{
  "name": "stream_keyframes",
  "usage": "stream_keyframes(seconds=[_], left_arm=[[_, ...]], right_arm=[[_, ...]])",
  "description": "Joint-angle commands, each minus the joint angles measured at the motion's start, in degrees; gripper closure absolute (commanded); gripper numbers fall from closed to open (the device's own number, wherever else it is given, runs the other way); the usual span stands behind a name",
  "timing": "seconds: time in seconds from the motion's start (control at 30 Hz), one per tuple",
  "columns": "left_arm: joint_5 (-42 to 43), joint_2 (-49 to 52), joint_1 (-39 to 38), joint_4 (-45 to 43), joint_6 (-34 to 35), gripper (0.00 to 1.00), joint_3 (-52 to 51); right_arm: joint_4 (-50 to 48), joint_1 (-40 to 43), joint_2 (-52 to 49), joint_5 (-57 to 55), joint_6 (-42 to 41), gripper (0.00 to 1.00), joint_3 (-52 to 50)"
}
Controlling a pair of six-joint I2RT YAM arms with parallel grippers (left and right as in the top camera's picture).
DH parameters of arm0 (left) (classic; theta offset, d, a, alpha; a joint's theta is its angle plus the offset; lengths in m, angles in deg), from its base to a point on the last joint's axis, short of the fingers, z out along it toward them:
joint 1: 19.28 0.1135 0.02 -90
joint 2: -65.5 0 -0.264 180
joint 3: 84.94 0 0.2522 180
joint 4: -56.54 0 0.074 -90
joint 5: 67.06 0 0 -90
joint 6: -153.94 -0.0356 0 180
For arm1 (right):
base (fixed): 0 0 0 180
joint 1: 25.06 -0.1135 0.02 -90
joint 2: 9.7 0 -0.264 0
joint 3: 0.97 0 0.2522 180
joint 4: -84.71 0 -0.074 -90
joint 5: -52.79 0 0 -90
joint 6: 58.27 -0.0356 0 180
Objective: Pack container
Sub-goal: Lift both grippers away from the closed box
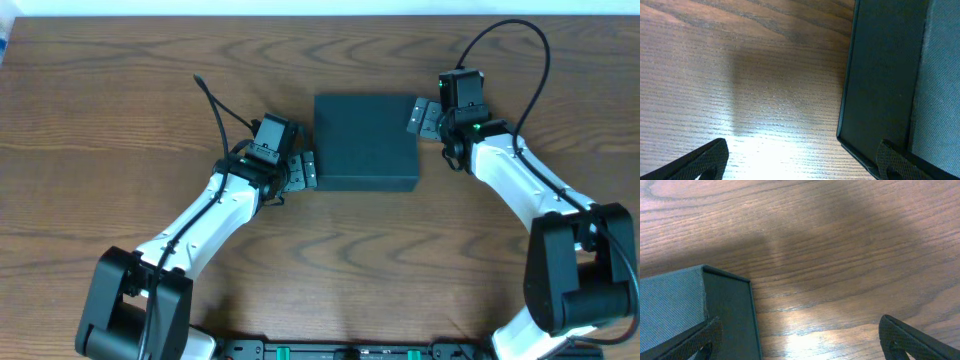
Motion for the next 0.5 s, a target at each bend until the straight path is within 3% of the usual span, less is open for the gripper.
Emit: stream_keyframes(seconds=[0.0,0.27,0.47], left_arm=[[-1.8,0.6,-0.3,0.4,1.7,0.04,0.7],[-7.3,0.4,-0.3,0.3,1.6,0.04,0.8],[-10.3,-3.2,-0.2,0.5,-2.6,0.05,2.0]], right_arm=[[-0.1,0.3,-0.6,-0.2,-0.5,0.01,0.0],[0.9,0.3,0.9,0.0,-0.5,0.01,0.0],[2.8,0.4,9.8,-1.8,1.1,0.01,0.1]])
